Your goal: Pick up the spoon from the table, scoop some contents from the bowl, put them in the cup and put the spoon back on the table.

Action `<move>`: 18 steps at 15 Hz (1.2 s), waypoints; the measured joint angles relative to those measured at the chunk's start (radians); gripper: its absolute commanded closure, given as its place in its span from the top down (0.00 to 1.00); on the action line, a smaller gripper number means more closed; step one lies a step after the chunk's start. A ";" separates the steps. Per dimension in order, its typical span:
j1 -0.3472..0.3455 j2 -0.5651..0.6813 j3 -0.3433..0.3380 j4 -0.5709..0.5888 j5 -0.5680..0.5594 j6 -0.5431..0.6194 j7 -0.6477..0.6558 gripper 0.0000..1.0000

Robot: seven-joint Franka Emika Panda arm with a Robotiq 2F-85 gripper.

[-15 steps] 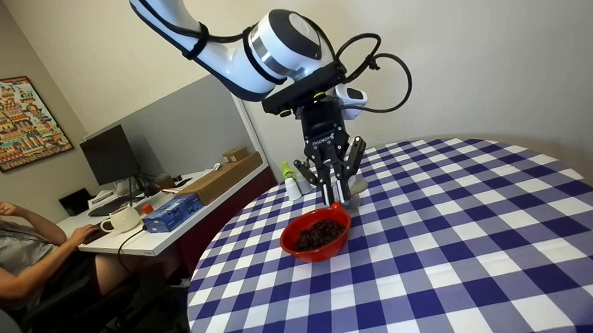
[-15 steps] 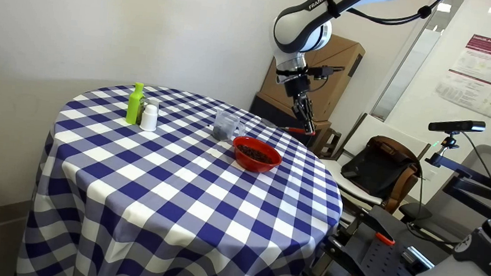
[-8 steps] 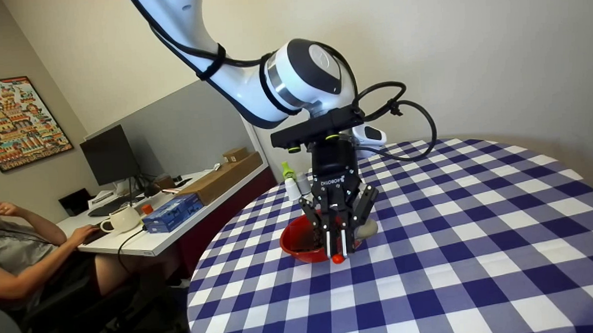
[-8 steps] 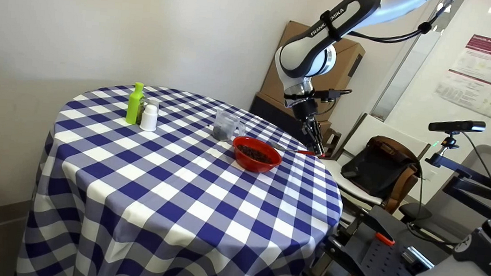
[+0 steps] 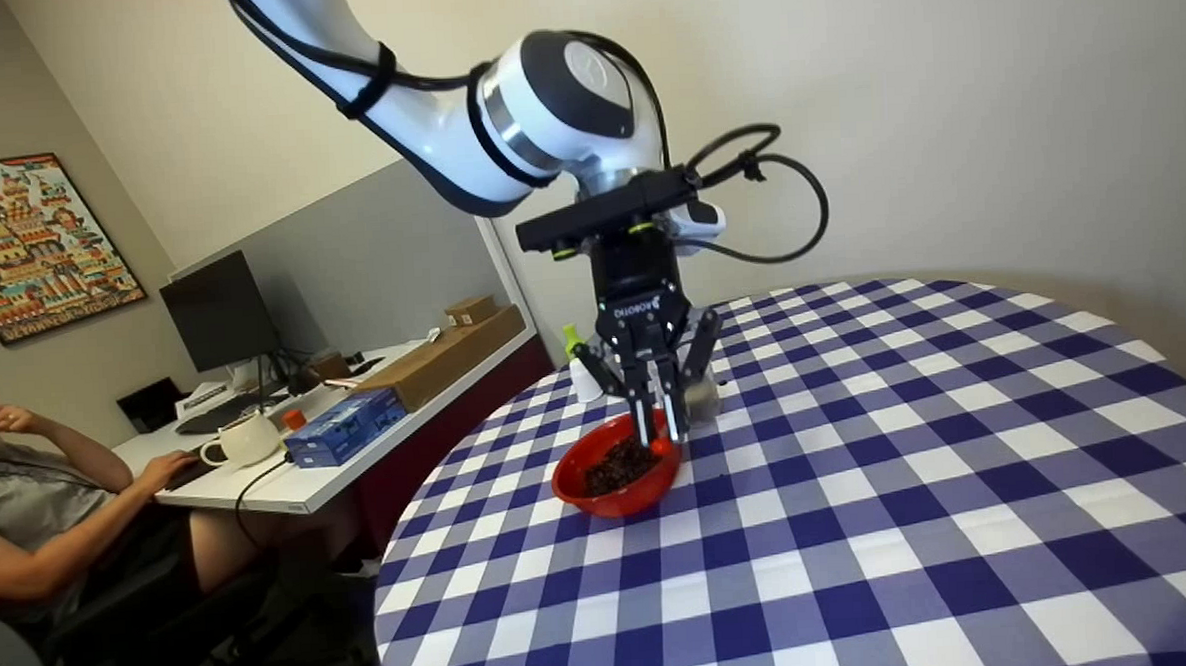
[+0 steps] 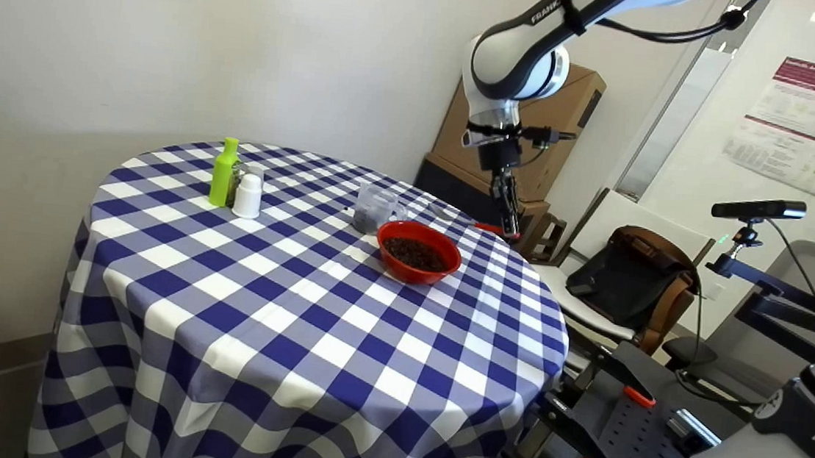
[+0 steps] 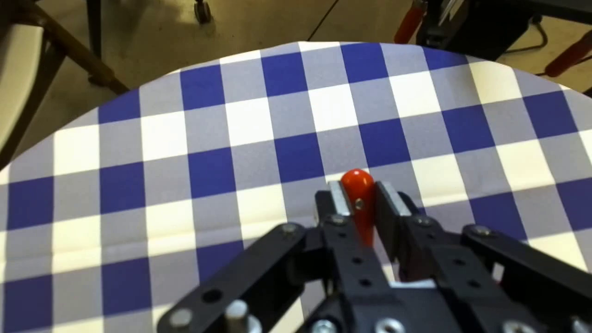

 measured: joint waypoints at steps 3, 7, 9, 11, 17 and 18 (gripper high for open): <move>0.002 -0.117 0.011 0.042 0.075 0.002 -0.014 0.05; -0.003 -0.225 0.010 0.079 0.155 0.007 -0.112 0.05; -0.002 -0.249 0.011 0.079 0.155 -0.026 -0.222 0.05; 0.000 -0.251 0.012 0.076 0.155 -0.048 -0.326 0.05; 0.011 -0.248 0.017 0.003 0.151 -0.055 -0.611 0.05; 0.014 -0.251 0.018 -0.017 0.147 -0.055 -0.655 0.05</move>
